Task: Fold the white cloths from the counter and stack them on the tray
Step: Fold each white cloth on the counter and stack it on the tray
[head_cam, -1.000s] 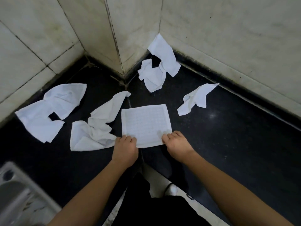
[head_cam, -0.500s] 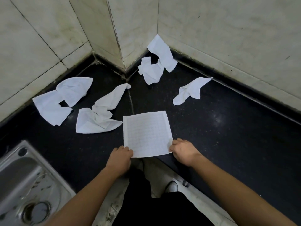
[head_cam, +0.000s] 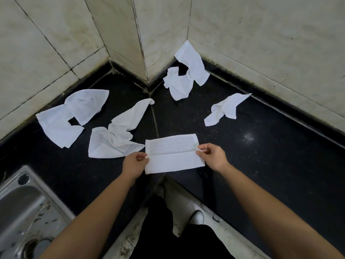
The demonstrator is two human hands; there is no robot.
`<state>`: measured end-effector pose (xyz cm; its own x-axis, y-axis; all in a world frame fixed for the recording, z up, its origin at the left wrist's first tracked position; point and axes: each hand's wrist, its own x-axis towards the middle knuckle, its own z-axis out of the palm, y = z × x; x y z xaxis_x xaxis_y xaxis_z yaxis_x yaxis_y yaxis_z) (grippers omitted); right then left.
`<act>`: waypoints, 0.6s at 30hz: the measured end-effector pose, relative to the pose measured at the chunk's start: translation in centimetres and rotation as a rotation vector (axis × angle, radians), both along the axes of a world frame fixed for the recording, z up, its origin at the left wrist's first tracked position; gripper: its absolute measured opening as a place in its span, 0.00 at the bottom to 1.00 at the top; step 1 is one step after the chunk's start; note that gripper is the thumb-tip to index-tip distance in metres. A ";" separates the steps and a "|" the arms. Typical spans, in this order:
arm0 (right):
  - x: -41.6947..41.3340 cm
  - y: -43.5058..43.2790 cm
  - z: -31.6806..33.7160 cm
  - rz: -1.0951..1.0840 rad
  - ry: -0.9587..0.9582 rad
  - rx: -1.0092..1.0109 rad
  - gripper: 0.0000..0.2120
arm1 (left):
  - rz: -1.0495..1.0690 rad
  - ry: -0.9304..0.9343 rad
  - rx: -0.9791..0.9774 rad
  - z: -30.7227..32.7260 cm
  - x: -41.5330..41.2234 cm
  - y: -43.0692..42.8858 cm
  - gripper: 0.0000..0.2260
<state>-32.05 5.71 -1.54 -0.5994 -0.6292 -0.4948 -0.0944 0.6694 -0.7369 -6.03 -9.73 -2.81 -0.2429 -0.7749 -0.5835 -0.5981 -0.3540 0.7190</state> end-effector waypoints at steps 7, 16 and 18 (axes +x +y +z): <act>-1.3 -4.2 -1.6 -0.100 0.051 0.017 0.06 | 0.119 0.021 -0.082 -1.8 -2.3 -3.8 0.04; -2.1 -6.3 -3.2 -0.073 0.199 0.058 0.13 | 0.021 -0.142 -0.295 -3.0 -4.7 -5.3 0.09; -1.9 -6.2 -4.0 -0.066 0.232 0.054 0.13 | -0.003 -0.153 -0.343 -3.6 -4.5 -5.1 0.09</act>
